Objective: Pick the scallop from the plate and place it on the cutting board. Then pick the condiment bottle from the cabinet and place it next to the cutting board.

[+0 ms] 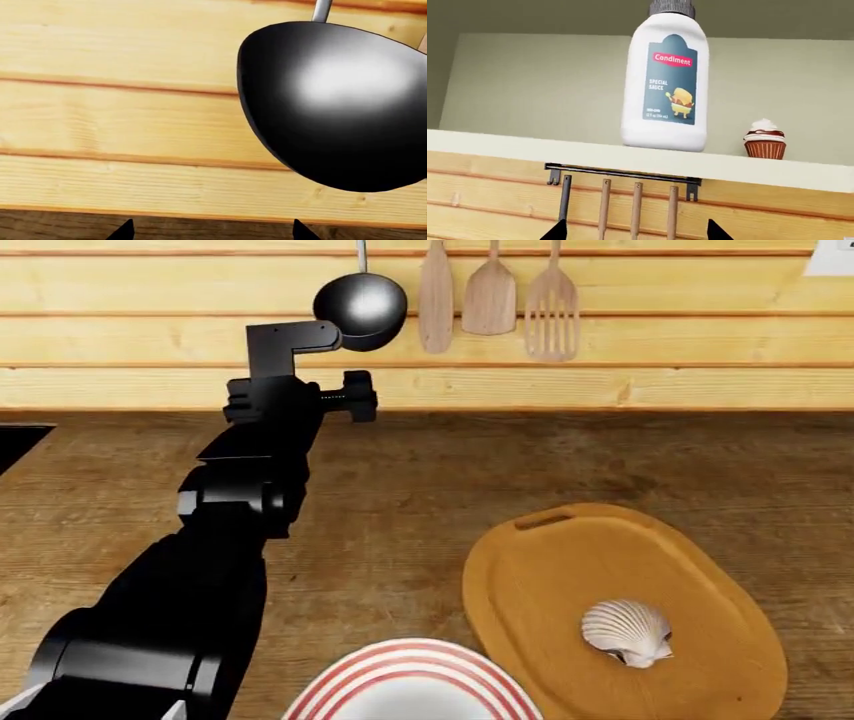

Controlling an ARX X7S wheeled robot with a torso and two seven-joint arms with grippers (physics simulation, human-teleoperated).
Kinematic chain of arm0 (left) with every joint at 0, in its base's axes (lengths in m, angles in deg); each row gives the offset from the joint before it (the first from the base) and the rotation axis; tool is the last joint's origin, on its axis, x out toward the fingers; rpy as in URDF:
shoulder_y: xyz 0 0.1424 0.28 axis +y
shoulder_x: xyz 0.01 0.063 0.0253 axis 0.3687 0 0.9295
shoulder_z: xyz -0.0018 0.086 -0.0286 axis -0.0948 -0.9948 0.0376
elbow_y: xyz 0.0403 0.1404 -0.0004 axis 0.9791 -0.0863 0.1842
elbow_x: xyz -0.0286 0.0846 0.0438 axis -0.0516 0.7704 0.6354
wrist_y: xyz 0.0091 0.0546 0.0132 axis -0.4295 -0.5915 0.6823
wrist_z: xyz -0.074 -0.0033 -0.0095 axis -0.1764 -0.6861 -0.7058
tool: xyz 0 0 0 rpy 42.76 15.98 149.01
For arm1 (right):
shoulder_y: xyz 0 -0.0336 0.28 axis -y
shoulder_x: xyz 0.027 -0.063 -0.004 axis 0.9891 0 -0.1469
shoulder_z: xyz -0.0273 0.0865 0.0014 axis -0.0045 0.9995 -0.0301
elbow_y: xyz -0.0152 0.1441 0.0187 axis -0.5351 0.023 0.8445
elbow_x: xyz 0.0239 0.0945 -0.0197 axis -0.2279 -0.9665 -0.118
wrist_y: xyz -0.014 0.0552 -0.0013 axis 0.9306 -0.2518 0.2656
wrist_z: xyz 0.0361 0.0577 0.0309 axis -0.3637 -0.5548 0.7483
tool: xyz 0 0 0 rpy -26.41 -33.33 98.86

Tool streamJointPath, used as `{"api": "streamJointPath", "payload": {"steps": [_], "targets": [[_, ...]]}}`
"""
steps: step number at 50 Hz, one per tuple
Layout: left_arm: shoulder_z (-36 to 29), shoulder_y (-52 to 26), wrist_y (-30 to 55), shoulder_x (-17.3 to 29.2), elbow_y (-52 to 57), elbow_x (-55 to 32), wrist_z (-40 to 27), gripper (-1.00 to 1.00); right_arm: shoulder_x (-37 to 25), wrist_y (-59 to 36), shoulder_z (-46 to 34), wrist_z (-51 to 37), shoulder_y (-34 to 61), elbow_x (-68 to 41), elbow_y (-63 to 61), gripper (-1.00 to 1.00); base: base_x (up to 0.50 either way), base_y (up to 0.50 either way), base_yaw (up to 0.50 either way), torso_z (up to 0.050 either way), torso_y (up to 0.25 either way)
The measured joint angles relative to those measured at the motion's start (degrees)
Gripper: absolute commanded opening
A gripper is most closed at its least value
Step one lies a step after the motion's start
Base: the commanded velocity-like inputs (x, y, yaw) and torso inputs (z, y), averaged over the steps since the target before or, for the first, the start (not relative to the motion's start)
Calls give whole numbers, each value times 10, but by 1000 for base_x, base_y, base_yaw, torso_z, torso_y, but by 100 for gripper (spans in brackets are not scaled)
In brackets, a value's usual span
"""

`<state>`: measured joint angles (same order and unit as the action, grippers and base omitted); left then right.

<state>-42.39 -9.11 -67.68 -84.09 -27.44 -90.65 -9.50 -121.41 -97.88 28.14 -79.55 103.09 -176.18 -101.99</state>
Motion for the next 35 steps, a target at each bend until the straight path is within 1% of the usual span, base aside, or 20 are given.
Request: {"api": "streamJointPath", "payload": {"steps": [5, 9, 12, 18, 22, 28, 35], "targets": [[-1, 0, 0, 0, 0, -1, 0, 100, -10, 19, -26, -77, 26, -63, -29, 100, 0, 0, 0, 0, 0], [-2, -1, 1, 0, 0, -1, 0, 100, -25, 56, -65, -120, 58, -101, -55, 100, 0, 0, 0, 0, 0], [-3, -1, 1, 0, 0, -2, 0, 100, -42, 99, -113, -143, 101, -122, -76, 100, 0, 0, 0, 0, 0], [-5, -1, 2, 0, 0, -3, -1, 100, -75, 194, -229, -172, 220, -155, -112, 100, 0, 0, 0, 0, 0], [-6, -1, 2, 0, 0, -4, -1, 100, -87, 226, -275, -184, 281, -169, -124, 100, 0, 0, 0, 0, 0], [-6, -1, 2, 0, 0, -4, -1, 100, -94, 228, -299, -196, 336, -183, -125, 100, 0, 0, 0, 0, 0], [-3, -1, 2, 0, 0, -2, 0, 100, -81, 195, -287, -202, 370, -188, -98, 100, 0, 0, 0, 0, 0]]}}
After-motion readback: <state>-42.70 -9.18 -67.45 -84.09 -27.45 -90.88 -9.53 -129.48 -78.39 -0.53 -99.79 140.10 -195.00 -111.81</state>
